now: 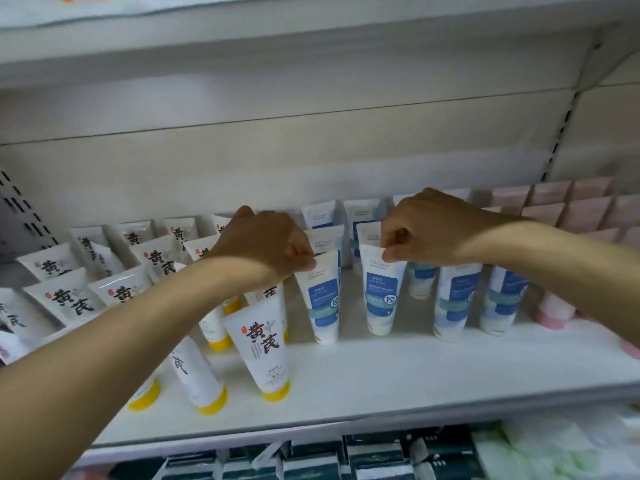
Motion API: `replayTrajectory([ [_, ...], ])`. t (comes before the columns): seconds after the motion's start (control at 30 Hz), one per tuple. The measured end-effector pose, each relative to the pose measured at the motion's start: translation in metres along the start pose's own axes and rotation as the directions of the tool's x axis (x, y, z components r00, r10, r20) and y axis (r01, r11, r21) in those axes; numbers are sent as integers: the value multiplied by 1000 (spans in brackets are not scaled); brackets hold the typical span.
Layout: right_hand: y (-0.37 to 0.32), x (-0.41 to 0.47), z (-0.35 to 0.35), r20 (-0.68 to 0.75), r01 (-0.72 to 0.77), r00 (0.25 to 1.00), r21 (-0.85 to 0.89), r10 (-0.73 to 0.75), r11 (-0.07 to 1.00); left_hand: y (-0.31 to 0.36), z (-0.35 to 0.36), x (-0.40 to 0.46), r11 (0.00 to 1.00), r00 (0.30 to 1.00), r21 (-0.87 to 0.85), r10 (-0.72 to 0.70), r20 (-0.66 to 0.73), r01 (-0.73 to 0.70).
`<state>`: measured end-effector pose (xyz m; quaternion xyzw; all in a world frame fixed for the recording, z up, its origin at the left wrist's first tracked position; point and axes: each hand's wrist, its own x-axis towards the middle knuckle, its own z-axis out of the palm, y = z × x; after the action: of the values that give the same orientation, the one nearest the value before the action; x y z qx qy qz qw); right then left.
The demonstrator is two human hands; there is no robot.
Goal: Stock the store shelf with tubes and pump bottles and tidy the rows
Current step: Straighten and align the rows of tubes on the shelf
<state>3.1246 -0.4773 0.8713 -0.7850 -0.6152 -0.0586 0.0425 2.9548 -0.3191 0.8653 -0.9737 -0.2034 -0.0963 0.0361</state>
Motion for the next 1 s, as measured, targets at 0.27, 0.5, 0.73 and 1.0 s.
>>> replayTrajectory([
  [0.27, 4, -9, 0, -5, 40, 999, -11, -40, 999, 8, 1, -6, 999, 999, 48, 16, -48, -14],
  [0.5, 5, -11, -3, 40, 33, 999, 28, -35, 999, 12, 1, -7, 999, 998, 37, 33, -62, -31],
  [0.73, 8, -13, -6, 74, 35, 997, 46, -38, 998, 14, 4, -6, 999, 994, -10, 51, -97, -52],
  [1.0, 11, -12, -7, 90, 48, 994, 66, -54, 997, 11, 4, -5, 998, 995, -28, 60, -81, -62],
])
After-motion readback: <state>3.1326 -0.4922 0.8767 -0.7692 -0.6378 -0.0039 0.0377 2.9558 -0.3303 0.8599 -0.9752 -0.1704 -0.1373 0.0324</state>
